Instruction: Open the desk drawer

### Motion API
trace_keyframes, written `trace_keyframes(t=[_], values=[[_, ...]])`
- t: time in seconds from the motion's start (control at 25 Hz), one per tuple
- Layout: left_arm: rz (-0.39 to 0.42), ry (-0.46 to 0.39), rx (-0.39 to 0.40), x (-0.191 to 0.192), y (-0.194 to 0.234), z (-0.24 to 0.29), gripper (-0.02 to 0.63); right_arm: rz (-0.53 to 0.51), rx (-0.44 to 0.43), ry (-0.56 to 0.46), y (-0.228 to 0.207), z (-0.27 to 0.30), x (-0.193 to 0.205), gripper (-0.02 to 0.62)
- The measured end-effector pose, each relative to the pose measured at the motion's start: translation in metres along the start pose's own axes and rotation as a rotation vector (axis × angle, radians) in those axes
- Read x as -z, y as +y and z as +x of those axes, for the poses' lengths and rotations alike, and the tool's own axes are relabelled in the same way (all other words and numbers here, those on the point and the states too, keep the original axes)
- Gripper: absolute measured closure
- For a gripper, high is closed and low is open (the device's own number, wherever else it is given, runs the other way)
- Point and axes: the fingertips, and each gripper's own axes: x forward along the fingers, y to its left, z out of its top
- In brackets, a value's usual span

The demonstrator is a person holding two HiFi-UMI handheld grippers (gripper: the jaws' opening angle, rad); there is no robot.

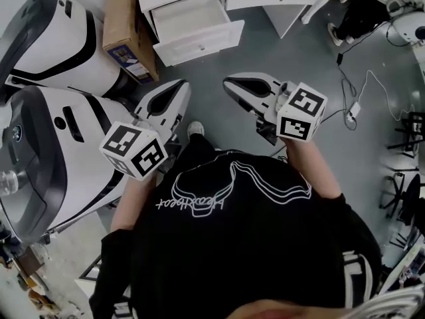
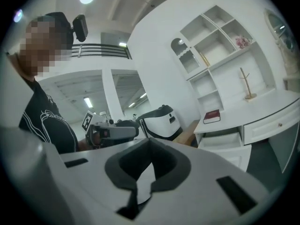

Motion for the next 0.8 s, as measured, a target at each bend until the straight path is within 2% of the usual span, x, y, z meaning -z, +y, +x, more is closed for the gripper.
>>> trace_keyframes(t=[0.32, 0.8], values=[[0.078, 0.003, 0.051, -0.017, -0.038, 0.009, 0.601, -0.059, 0.049, -0.046, 0.004, -0.026, -0.019, 0.591], [0.090, 0.015, 0.068, -0.016, -0.046, 0.011, 0.601, -0.059, 0.079, -0.064, 0.005, -0.030, -0.021, 0.591]])
